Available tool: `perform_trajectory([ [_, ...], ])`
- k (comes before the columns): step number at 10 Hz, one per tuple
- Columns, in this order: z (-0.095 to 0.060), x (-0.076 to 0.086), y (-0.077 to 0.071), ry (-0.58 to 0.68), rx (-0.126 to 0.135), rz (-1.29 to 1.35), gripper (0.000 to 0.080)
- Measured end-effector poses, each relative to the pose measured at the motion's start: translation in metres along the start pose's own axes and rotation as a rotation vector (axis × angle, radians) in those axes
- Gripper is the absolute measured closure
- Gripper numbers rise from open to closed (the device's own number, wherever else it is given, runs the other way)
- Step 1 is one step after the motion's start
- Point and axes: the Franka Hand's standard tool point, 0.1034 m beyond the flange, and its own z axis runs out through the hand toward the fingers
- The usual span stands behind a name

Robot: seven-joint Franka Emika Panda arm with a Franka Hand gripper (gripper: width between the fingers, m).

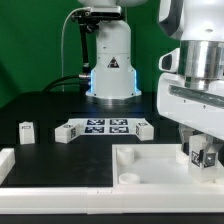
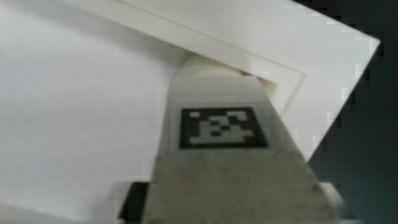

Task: Assemble one leg

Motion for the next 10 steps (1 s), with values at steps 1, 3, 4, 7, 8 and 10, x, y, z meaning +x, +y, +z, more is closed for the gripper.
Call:
perform_trajectory([
  [1,0.0000,-0.0001,0.0000,0.000,0.000,-0.016,0.0507],
  [3,-0.0004,-0.0047,-0.0030,0.007,0.026,-0.087,0.0188],
  [4,-0.0019,-0.0029,-0.0037,0.012,0.035,-0.237,0.0161],
  [7,-0.0056,0.0032,-0.0008,0.041,0.062,-0.681,0.0152],
  [8,-0.0052,0.0012,0.0012,0.043,0.062,-0.763,0.0151],
  [10,-0.0051,0.0008,0.0040,0.049,0.057,-0.994,0.0151],
])
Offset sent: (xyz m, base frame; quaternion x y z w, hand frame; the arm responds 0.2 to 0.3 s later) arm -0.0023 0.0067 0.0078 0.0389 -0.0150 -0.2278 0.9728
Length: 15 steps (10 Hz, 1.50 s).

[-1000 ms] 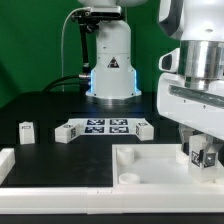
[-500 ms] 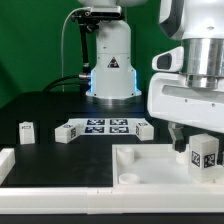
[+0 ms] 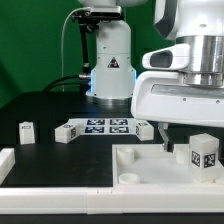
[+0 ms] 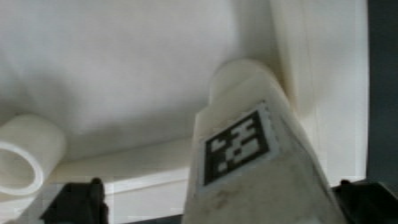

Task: Assemble one leg

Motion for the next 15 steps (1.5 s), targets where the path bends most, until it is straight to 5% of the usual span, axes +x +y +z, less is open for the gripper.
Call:
perform_trajectory([
  [7,-0.0039,0.0031,-0.0049,0.011,-0.021,-0.499,0.0151],
  [10,-0.0028,0.0028,-0.0035,0.009,-0.022,-0.497,0.0507],
  [15,-0.0015,0.0026,-0.0031,0.012,-0.019,-0.321,0.0506],
])
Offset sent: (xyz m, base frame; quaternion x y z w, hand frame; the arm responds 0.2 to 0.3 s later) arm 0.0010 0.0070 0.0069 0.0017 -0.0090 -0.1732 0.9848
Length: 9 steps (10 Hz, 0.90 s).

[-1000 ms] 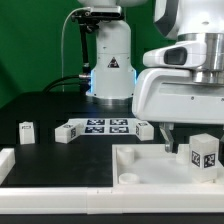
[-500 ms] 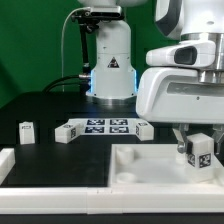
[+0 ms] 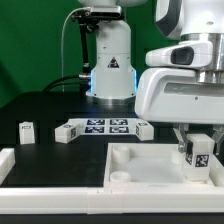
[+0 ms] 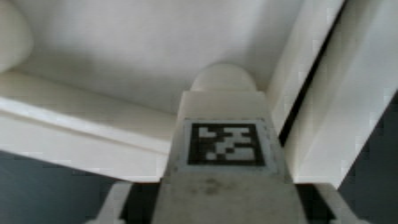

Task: Assemble one leg

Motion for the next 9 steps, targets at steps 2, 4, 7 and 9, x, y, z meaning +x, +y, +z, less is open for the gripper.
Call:
perform_trajectory([
  [2,0.003,0.003,0.001,0.027,-0.011,0.274,0.0506],
  [4,0.005,0.004,0.003,0.029,-0.018,0.497,0.0506],
  [7,0.006,0.002,0.002,0.024,-0.016,0.943,0.0506],
  [9,0.005,-0.001,-0.006,-0.002,-0.008,1.211,0.0506],
])
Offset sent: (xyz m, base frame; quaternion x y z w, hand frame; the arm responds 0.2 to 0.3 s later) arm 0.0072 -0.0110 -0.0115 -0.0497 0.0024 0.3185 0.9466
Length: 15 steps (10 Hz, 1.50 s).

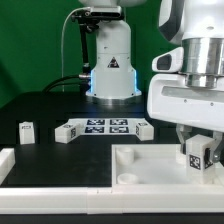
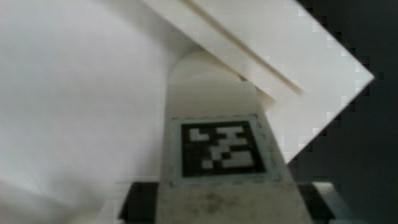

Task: Assemble one leg

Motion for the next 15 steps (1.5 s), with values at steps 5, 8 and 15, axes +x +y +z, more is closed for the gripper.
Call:
perform_trajectory([
  [5,0.000,-0.002,0.000,-0.013,0.002,0.097,0.0178],
  [8,-0.001,-0.003,-0.001,0.009,0.050,-0.114,0.0155],
  [15,-0.012,-0.003,-0.003,0.039,0.062,-0.896,0.0151],
])
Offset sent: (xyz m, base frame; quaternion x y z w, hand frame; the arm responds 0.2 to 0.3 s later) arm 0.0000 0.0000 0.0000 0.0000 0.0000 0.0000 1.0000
